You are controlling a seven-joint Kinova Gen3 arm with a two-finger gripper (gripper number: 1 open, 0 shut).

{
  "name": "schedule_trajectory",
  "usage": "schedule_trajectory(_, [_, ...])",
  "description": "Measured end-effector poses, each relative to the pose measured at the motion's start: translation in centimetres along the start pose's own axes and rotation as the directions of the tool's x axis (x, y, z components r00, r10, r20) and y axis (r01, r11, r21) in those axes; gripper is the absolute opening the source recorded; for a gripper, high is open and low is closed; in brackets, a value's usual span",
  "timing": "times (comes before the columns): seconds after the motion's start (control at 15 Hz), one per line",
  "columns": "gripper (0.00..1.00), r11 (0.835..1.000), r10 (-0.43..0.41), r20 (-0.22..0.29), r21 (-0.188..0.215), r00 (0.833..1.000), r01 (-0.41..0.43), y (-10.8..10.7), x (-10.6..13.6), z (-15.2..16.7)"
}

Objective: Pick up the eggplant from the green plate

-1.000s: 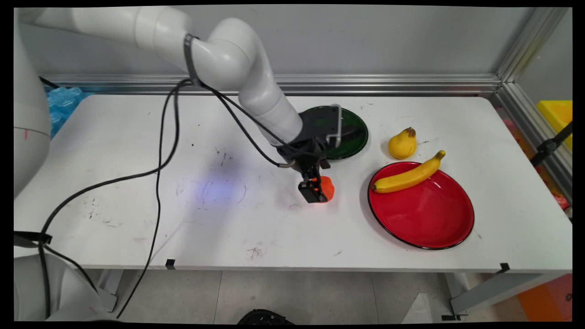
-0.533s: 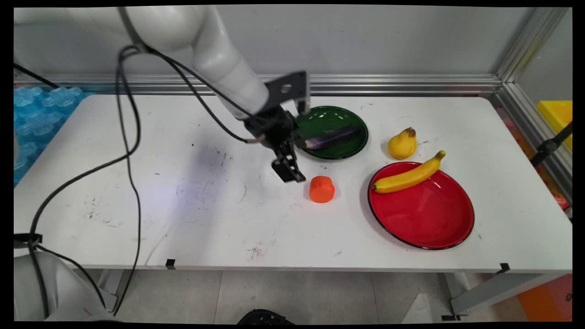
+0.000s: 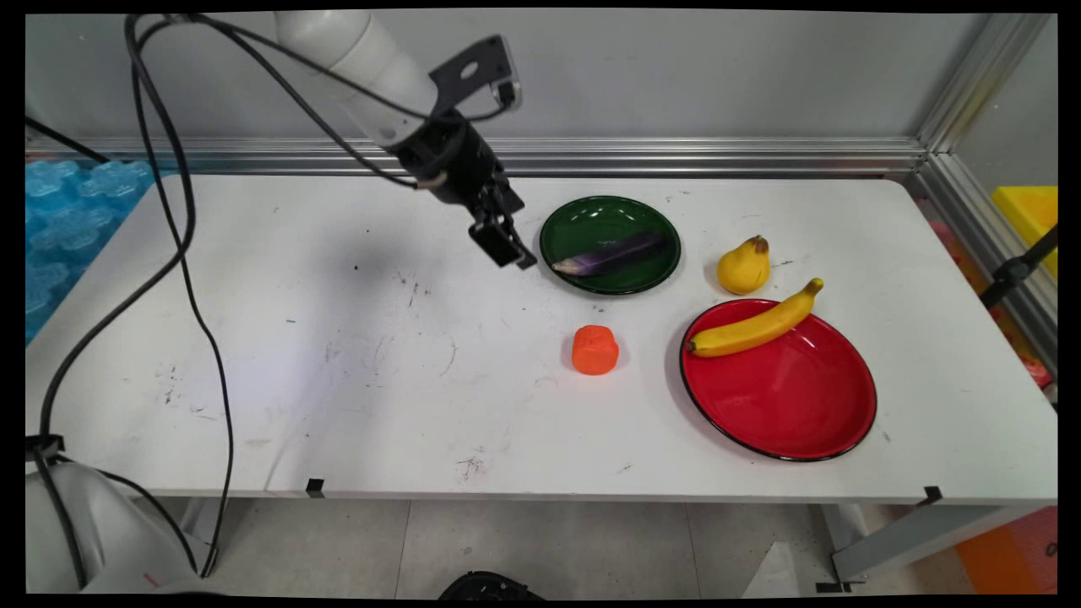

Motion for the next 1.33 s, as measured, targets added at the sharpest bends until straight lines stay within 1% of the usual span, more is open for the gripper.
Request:
schedule_trajectory(0.2, [1.0, 0.997, -0.078, -0.032, 0.022, 0.996, 0.079, -1.5, 0.7, 0.1])
schedule_trajectory(0.4, [1.0, 0.991, -0.124, -0.048, 0.035, 0.991, 0.126, -2.5, 1.5, 1.2])
schedule_trajectory(0.67, [1.0, 0.983, -0.17, -0.061, 0.057, 0.984, 0.174, -4.3, 3.2, 4.4])
schedule_trajectory(0.8, [1.0, 0.98, -0.184, -0.058, 0.062, 0.981, 0.187, -4.9, 4.1, 6.4])
schedule_trajectory(1.0, [1.0, 0.977, -0.201, -0.041, 0.064, 0.979, 0.203, -5.7, 5.3, 9.7])
schedule_trajectory(1.07, [1.0, 0.976, -0.205, -0.036, 0.065, 0.978, 0.207, -5.8, 5.5, 10.4])
schedule_trajectory(1.33, [1.0, 0.973, -0.22, 0.006, 0.072, 0.976, 0.219, -6.3, 6.6, 14.1])
